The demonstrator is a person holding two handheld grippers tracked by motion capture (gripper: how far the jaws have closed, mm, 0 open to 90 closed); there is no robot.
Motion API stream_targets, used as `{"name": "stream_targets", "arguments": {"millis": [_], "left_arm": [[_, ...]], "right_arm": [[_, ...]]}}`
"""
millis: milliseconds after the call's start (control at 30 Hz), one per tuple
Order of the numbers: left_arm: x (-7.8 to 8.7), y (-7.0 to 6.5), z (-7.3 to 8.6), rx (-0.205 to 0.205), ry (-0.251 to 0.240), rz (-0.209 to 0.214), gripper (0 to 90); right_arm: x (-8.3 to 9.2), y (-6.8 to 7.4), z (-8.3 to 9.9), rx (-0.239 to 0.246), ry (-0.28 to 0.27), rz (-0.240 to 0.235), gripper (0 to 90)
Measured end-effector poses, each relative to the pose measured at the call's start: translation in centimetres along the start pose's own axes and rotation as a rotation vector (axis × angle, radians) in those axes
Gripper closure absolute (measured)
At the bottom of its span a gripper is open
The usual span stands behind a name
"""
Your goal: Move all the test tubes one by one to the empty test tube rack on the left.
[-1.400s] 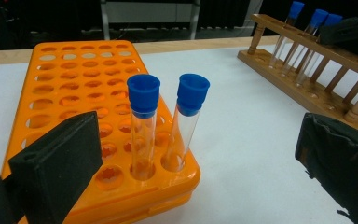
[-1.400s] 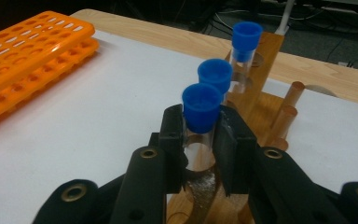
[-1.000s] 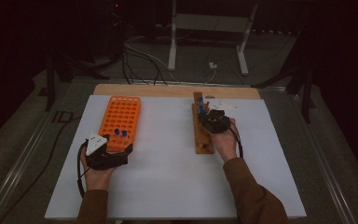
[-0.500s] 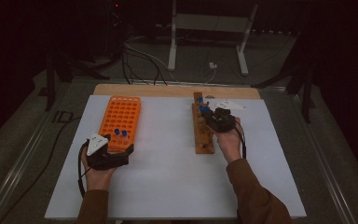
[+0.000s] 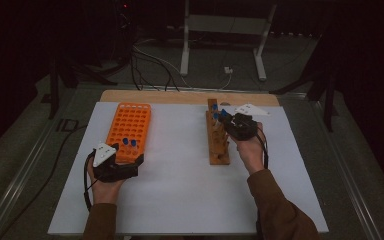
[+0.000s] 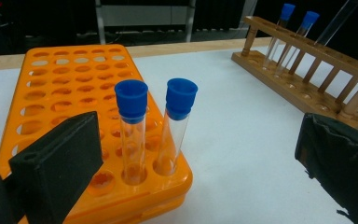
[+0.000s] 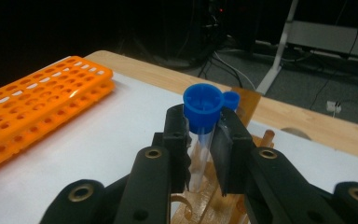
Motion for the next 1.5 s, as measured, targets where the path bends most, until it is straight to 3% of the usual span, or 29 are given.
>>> {"name": "stream_targets", "arguments": {"millis": [233,833,1500], "left_arm": [[0.1,0.0,-0.2,0.001,-0.014,-0.003,1.3],[0.7,-0.9,-1.0,-0.033,-0.059,-0.013,1.3],[1.3,-3.3,-2.2,-0.079,-0.099,0.03,1.6]], "right_arm": [[1.0,0.4,-0.6,-0.021,-0.036,-0.043,77.3],[0.3,3.2,0.5,0.036,0.006,-0.138,77.1],[-0.4,5.8,1.8,0.042,0.041,-0.24,77.0]]}}
Point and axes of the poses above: each handheld gripper's, and its own axes: x roughly backward along the jaws, z roughly out of its underside, y roughly to its left, the point moved 2 cm from there along -x, roughly forward along the jaws, and after that the axes turned 11 degrees about -z, right-handed, at the moved point
